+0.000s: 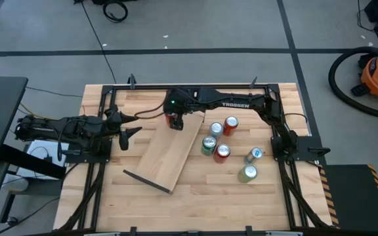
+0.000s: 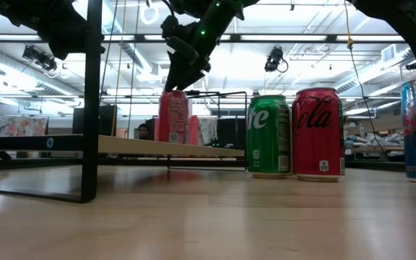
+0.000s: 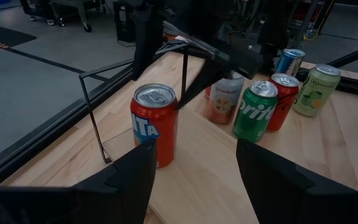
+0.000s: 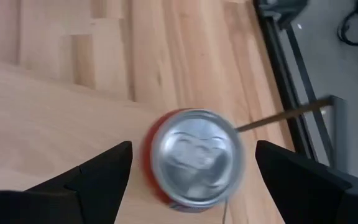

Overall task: Place canned beverage on shelf
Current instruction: Put the orange soda can on the shelf, then put the green soda can on the shelf

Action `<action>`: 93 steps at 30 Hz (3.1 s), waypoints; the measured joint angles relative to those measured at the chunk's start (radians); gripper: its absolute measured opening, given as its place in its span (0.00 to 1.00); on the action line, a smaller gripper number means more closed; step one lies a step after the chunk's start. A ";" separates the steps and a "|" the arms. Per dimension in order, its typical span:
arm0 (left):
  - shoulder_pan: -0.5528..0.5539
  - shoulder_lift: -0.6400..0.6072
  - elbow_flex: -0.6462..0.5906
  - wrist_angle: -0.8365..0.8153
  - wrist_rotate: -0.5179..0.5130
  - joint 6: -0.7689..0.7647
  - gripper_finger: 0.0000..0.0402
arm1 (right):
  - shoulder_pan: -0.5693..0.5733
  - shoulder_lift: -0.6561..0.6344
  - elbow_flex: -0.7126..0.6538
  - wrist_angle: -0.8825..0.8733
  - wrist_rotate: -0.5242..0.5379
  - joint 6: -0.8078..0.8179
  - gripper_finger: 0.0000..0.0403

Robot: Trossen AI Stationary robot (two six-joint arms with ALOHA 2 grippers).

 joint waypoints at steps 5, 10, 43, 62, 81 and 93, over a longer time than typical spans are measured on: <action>0.000 0.000 0.000 0.000 0.000 0.000 0.58 | 0.005 0.000 -0.005 -0.005 0.022 -0.017 0.87; 0.000 0.000 0.000 0.000 0.000 -0.005 0.58 | 0.002 0.000 -0.012 -0.009 0.048 -0.036 0.87; 0.000 0.000 0.000 -0.007 0.000 -0.034 0.58 | 0.171 0.002 0.108 -0.554 -0.020 0.179 0.87; 0.000 0.000 0.000 -0.009 0.027 -0.043 0.58 | 0.208 0.000 -0.068 -0.649 -0.089 0.249 0.98; 0.000 0.000 0.000 -0.023 0.027 -0.042 0.58 | 0.207 0.000 -0.226 -0.600 -0.117 0.235 0.85; 0.000 0.000 0.000 -0.023 0.027 -0.047 0.58 | 0.206 -0.011 -0.172 -0.643 -0.113 0.247 0.83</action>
